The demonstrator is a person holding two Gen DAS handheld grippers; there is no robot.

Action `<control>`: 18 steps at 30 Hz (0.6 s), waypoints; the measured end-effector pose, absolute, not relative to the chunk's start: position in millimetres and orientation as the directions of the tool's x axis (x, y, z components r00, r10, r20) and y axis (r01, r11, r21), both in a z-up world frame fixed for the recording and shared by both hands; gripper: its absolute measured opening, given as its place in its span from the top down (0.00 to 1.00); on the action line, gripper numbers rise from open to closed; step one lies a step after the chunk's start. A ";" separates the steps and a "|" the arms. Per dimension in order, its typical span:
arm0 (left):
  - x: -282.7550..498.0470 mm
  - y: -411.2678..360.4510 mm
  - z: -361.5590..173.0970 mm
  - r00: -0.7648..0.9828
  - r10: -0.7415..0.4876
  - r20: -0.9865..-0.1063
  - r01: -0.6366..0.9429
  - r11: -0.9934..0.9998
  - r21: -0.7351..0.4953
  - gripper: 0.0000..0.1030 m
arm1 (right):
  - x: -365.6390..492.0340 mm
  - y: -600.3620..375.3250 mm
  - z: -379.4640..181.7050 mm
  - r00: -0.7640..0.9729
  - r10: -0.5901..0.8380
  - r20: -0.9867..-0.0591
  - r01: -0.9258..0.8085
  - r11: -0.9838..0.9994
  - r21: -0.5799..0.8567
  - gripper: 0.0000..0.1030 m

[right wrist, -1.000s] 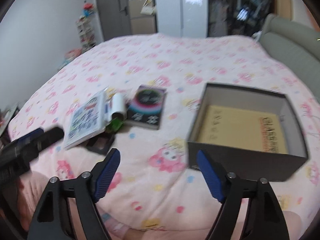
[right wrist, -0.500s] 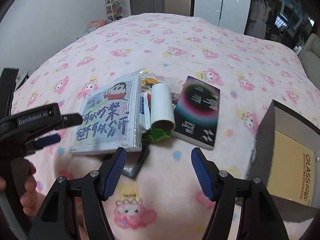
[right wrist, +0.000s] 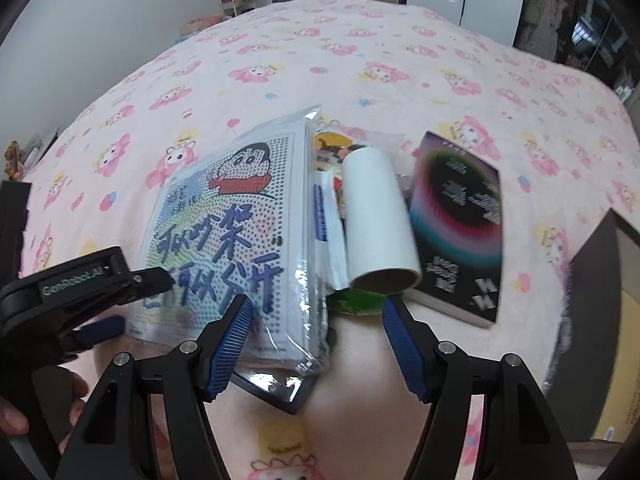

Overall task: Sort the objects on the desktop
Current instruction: 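Close the left gripper on the bagged Shin-chan kit's edge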

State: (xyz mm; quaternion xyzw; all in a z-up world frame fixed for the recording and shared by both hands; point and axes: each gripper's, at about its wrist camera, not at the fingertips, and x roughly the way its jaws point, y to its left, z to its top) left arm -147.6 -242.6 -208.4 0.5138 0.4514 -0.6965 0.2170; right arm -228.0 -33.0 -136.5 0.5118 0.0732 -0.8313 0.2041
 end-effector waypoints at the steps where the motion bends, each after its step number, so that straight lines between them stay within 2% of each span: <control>1: -147.0 -243.2 -209.8 -0.385 0.171 -0.907 0.765 -0.490 -0.418 0.10 | -230.1 -34.2 -138.7 -0.374 -0.281 -0.884 0.416 -0.903 0.111 0.41; 2: -146.6 -242.5 -209.5 -0.393 0.177 -0.903 0.760 -0.491 -0.427 0.13 | -230.2 -35.6 -139.3 -0.362 -0.296 -0.884 0.421 -0.898 0.128 0.56; 3: -147.1 -239.2 -206.6 -0.399 0.178 -0.900 0.746 -0.508 -0.431 0.20 | -228.0 -37.5 -138.1 -0.359 -0.306 -0.882 0.430 -0.893 0.135 0.61; 5: -148.7 -230.5 -198.8 -0.404 0.170 -0.899 0.714 -0.555 -0.427 0.22 | -222.8 -40.6 -135.3 -0.358 -0.320 -0.877 0.447 -0.883 0.139 0.65; 8: -148.9 -221.2 -189.7 -0.406 0.151 -0.901 0.684 -0.604 -0.409 0.22 | -213.2 -36.2 -130.9 -0.376 -0.309 -0.873 0.461 -0.880 0.113 0.69; 15: -144.2 -206.1 -173.5 -0.462 0.276 -0.843 0.575 -0.631 -0.522 0.27 | -187.0 9.2 -106.8 -0.379 -0.344 -0.859 0.440 -0.884 0.159 0.70; 18: -150.8 -215.6 -172.4 -0.478 0.253 -0.841 0.586 -0.622 -0.520 0.29 | -185.1 28.3 -106.9 -0.343 -0.367 -0.865 0.408 -0.887 0.215 0.70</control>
